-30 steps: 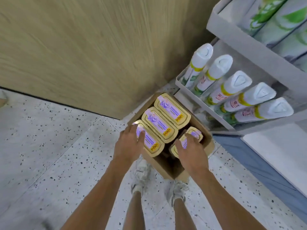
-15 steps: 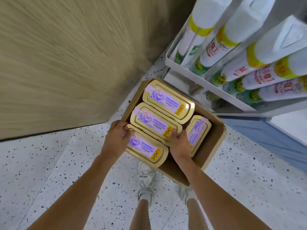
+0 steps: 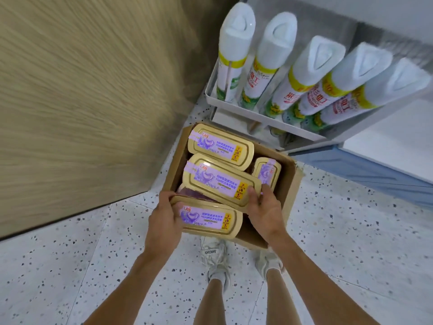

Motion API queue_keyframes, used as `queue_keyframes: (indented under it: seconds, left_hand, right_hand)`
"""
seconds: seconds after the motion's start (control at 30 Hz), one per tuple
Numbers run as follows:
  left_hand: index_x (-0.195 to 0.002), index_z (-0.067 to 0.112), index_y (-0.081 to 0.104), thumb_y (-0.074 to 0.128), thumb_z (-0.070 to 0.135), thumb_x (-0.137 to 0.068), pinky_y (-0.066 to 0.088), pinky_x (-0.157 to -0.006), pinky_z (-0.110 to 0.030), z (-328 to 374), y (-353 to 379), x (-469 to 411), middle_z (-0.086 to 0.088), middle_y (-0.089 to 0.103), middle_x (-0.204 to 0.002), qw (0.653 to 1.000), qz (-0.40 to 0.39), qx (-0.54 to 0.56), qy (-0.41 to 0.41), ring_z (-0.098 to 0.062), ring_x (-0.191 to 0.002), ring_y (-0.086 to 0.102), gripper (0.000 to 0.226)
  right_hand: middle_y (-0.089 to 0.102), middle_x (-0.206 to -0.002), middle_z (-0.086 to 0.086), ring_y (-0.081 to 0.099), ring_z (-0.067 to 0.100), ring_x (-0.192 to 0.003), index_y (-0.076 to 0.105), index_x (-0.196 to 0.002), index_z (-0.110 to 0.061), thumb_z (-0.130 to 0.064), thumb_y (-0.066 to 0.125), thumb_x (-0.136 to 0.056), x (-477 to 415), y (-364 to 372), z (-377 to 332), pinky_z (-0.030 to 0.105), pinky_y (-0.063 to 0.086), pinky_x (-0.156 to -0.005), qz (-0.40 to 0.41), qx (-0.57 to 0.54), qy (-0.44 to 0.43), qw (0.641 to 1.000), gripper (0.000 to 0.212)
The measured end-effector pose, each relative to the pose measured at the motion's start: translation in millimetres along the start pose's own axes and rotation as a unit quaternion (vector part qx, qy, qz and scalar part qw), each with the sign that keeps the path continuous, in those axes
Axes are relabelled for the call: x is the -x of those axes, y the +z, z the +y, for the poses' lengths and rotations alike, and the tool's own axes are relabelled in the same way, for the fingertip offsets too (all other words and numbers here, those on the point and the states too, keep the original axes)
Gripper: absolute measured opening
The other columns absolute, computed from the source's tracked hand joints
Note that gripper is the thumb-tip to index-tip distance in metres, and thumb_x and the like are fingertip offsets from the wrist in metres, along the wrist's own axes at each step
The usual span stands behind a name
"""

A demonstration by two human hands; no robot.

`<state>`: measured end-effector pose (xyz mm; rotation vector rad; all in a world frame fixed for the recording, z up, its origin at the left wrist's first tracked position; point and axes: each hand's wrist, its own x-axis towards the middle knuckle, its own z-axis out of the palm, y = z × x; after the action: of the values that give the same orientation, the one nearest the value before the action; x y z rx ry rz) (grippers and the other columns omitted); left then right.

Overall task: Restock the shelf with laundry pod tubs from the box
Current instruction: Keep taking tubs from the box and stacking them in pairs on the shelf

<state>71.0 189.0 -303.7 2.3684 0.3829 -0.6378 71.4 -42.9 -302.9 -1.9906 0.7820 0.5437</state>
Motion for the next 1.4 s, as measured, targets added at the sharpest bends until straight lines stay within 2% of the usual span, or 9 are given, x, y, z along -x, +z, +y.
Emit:
queue_keyframes:
  seconds: [0.27, 0.37, 0.5, 0.63, 0.8, 1.0, 1.1, 1.23, 1.4]
  left_hand:
    - [-0.116, 0.016, 0.052, 0.053, 0.020, -0.103, 0.032, -0.047, -0.021, 65.5, -27.9, 57.4, 0.002, 0.064, -0.071, 0.997, 0.012, -0.013, 0.072, -0.007, -0.058, 0.057, 0.014]
    - [-0.115, 0.018, 0.052, 0.051, 0.024, -0.103, 0.035, -0.049, -0.029, 100.9, -21.1, 81.1, 0.003, 0.064, -0.070, 0.996, 0.010, -0.010, 0.084, -0.013, -0.060, 0.058, 0.014]
    - [-0.109, 0.020, 0.049, 0.053, 0.020, -0.102, 0.039, -0.057, -0.037, 156.6, 9.3, 114.2, 0.005, 0.063, -0.078, 0.996, 0.011, 0.026, 0.083, -0.017, -0.069, 0.057, 0.008]
    - [-0.111, 0.016, 0.052, 0.054, 0.019, -0.103, 0.042, -0.065, -0.041, 209.5, 55.0, 144.4, 0.010, 0.062, -0.081, 0.995, 0.009, 0.028, 0.096, -0.029, -0.076, 0.060, 0.008]
    - [-0.112, 0.021, 0.046, 0.050, 0.026, -0.105, 0.035, -0.065, -0.038, 276.2, 115.6, 184.7, 0.016, 0.054, -0.079, 0.992, 0.003, 0.026, 0.122, -0.018, -0.071, 0.052, 0.009]
    - [-0.119, 0.013, 0.054, 0.054, 0.023, -0.103, 0.043, -0.083, -0.045, 341.4, 179.4, 215.0, -0.001, 0.058, -0.099, 0.989, 0.022, 0.027, 0.143, -0.038, -0.102, 0.060, 0.019]
    - [-0.115, 0.015, 0.054, 0.055, 0.022, -0.103, 0.045, -0.087, -0.047, 369.8, 202.8, 220.3, -0.002, 0.062, -0.101, 0.987, 0.019, 0.054, 0.150, -0.034, -0.104, 0.061, 0.014]
    - [-0.122, 0.015, 0.052, 0.053, 0.029, -0.104, 0.042, -0.085, -0.041, 405.6, 224.7, 219.2, 0.002, 0.062, -0.105, 0.985, 0.013, 0.066, 0.158, -0.026, -0.103, 0.058, 0.022]
    - [-0.118, 0.029, 0.047, 0.048, 0.041, -0.105, 0.054, -0.083, -0.050, 444.2, 246.2, 201.1, 0.013, 0.060, -0.089, 0.987, 0.009, 0.042, 0.156, -0.016, -0.084, 0.062, 0.018]
  right_hand:
    - [0.074, -0.095, -0.002, 0.071, 0.016, -0.086, 0.057, -0.106, -0.020, -0.044, 0.051, -0.101, 57.3, -88.3, 0.0, 0.041, 0.059, -0.078, 0.020, -0.078, 0.031, 0.996, 0.025]
    - [0.075, -0.090, -0.001, 0.072, 0.014, -0.081, 0.059, -0.106, -0.022, -0.040, 0.052, -0.101, 77.7, -131.9, 8.2, 0.041, 0.060, -0.077, 0.043, -0.118, 0.032, 0.992, 0.020]
    - [0.075, -0.083, -0.005, 0.071, 0.006, -0.070, 0.058, -0.104, -0.025, -0.036, 0.051, -0.102, 106.0, -199.6, 36.3, 0.028, 0.058, -0.061, 0.085, -0.138, 0.016, 0.987, 0.013]
    - [0.076, -0.083, 0.006, 0.071, 0.022, -0.071, 0.058, -0.101, -0.022, -0.039, 0.052, -0.101, 133.0, -272.4, 86.6, 0.043, 0.058, -0.065, 0.136, -0.160, 0.035, 0.977, 0.019]
    - [0.075, -0.079, 0.008, 0.070, 0.027, -0.069, 0.059, -0.097, -0.023, -0.038, 0.053, -0.101, 167.0, -364.6, 152.8, 0.036, 0.055, -0.058, 0.200, -0.188, 0.055, 0.960, 0.017]
    - [0.075, -0.081, 0.009, 0.072, 0.033, -0.075, 0.060, -0.095, -0.023, -0.039, 0.054, -0.100, 187.4, -453.8, 220.2, 0.049, 0.059, -0.068, 0.254, -0.206, 0.069, 0.943, 0.018]
    - [0.077, -0.079, 0.002, 0.074, 0.026, -0.073, 0.064, -0.101, -0.019, -0.037, 0.055, -0.100, 185.0, -484.9, 244.1, 0.049, 0.062, -0.069, 0.273, -0.234, 0.073, 0.930, 0.020]
    - [0.075, -0.074, -0.005, 0.073, 0.011, -0.064, 0.064, -0.109, -0.016, -0.034, 0.055, -0.101, 173.9, -515.1, 261.4, 0.030, 0.063, -0.062, 0.287, -0.261, 0.079, 0.918, 0.021]
    - [0.077, -0.083, -0.003, 0.074, 0.014, -0.071, 0.065, -0.111, -0.015, -0.035, 0.056, -0.101, 146.7, -543.6, 269.5, 0.045, 0.063, -0.077, 0.293, -0.297, 0.110, 0.902, 0.024]
